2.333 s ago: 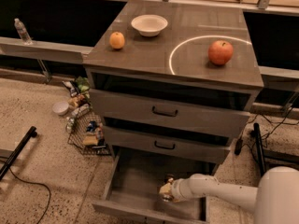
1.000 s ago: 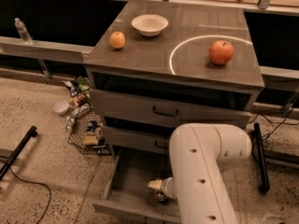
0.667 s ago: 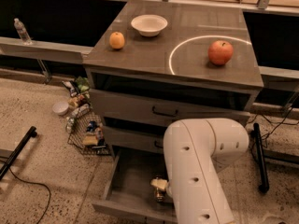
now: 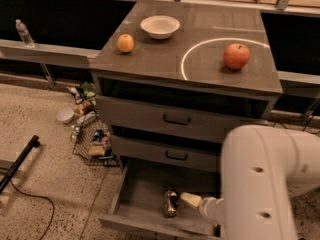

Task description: Place orange can into bottom drawer

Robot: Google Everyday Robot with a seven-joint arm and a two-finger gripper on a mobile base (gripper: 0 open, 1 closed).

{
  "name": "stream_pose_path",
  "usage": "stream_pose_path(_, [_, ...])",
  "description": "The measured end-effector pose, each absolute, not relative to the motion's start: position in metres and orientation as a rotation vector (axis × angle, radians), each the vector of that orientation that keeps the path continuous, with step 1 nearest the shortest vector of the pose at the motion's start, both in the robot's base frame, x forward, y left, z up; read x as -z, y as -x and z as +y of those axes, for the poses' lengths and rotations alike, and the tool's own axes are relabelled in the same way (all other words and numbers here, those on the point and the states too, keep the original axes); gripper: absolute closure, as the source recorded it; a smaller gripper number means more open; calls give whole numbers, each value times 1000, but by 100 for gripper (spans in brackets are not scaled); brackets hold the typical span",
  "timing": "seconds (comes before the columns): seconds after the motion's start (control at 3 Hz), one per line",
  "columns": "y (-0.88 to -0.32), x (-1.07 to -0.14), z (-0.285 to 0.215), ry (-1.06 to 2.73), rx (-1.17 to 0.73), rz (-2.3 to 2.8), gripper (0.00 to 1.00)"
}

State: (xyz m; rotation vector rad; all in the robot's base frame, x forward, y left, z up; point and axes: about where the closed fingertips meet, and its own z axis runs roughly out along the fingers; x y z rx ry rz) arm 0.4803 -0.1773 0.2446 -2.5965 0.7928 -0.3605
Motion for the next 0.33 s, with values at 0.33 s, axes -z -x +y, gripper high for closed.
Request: stream_pose_path(0.33, [-467,-253,-214,2576,402,826,0])
